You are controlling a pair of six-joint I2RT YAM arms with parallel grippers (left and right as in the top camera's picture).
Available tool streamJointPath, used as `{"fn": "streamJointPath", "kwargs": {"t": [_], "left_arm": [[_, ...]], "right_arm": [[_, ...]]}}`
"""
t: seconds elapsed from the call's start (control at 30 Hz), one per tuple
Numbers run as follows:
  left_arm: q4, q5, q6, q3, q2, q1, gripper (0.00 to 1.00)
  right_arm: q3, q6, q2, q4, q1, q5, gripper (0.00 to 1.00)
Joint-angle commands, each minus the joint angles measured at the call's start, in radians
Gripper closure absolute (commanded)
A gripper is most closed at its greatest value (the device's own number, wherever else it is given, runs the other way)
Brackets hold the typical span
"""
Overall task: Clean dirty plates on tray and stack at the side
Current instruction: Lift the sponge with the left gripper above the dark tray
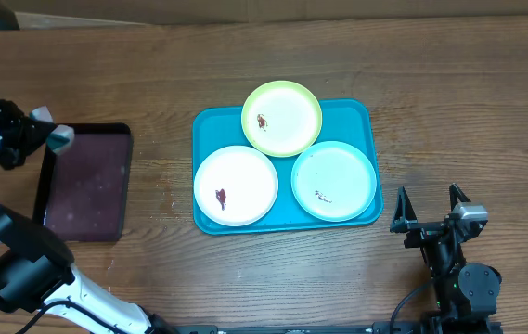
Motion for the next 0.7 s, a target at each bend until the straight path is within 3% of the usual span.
{"fn": "streamJointPath", "kwargs": {"t": [0.0,0.27,0.37,0.43,0.6,0.67], "left_arm": [[0.006,-0.023,0.021,-0.031,0.000,-0.006,0.96],[0.182,-0.037,0.011,-0.299,0.008,-0.004,0.96],[0.232,0.021,0.009,-0.346,0.008,-0.002,0.96],[0.237,0.101,0.012,-0.339,0.008,0.007,0.96],[0.247,0.544,0.011,-0.297,0.008,0.047,0.96],[0.264,0.620,-0.040,-0.296,0.008,0.064,0.96]], "right_arm": [[-0.010,0.004,-0.011,0.006,-0.003,0.004,0.00],[-0.010,0.004,-0.011,0.006,-0.003,0.004,0.00],[-0.010,0.004,-0.011,0.006,-0.003,0.004,0.00],[-0.010,0.004,-0.011,0.006,-0.003,0.004,0.00],[-0.010,0.004,-0.011,0.006,-0.003,0.004,0.00],[-0.010,0.004,-0.011,0.006,-0.003,0.004,0.00]]}}
